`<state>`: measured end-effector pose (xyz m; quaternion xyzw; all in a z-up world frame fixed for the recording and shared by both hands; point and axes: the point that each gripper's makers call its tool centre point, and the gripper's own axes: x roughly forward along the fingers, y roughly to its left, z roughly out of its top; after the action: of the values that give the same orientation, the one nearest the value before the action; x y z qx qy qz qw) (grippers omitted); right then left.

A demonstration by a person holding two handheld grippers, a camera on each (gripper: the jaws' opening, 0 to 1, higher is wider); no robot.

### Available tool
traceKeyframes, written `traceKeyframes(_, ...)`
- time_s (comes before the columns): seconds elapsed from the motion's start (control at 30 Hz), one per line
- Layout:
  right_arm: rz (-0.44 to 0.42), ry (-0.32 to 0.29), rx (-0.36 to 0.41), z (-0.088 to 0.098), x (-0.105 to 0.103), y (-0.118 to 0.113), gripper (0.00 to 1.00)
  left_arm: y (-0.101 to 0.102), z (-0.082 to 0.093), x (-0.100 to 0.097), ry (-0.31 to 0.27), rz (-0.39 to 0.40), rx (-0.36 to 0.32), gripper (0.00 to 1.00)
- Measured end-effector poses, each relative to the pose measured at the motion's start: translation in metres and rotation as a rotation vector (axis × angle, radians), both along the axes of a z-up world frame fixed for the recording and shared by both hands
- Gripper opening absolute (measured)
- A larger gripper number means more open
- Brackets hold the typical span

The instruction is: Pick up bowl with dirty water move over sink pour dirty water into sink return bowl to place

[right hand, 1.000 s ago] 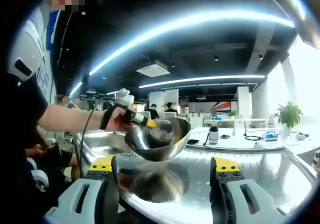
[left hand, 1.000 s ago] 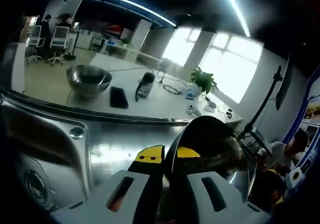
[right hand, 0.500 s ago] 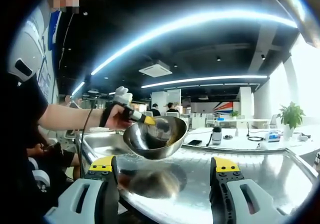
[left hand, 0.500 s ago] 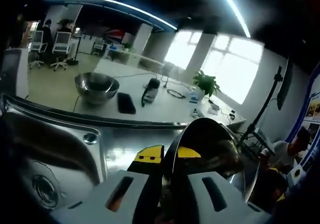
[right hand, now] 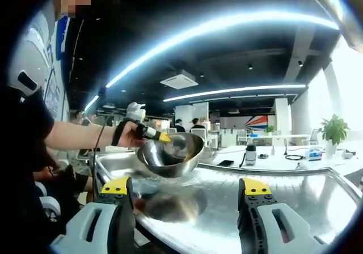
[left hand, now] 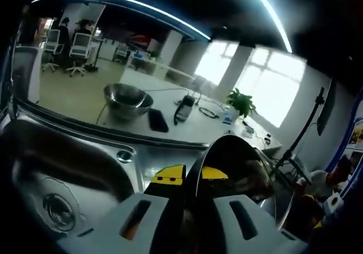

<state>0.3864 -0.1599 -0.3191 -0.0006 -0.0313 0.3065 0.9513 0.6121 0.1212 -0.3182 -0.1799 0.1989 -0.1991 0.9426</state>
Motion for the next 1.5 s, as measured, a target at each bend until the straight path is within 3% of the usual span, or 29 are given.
traceKeyframes(0.5,0.001,-0.008,-0.014,0.007,-0.005,0.009,0.68,0.046,0.002,-0.004,-0.005,0.060,0.002,0.00)
traceKeyframes(1.17,-0.006,-0.007,-0.032,0.009,-0.015,0.023,0.68,0.134,0.006,-0.015,-0.027,0.193,0.012,0.00)
traceKeyframes(1.5,0.003,-0.005,-0.031,0.007,-0.018,0.028,0.68,0.157,0.010,-0.020,-0.048,0.236,0.056,0.00)
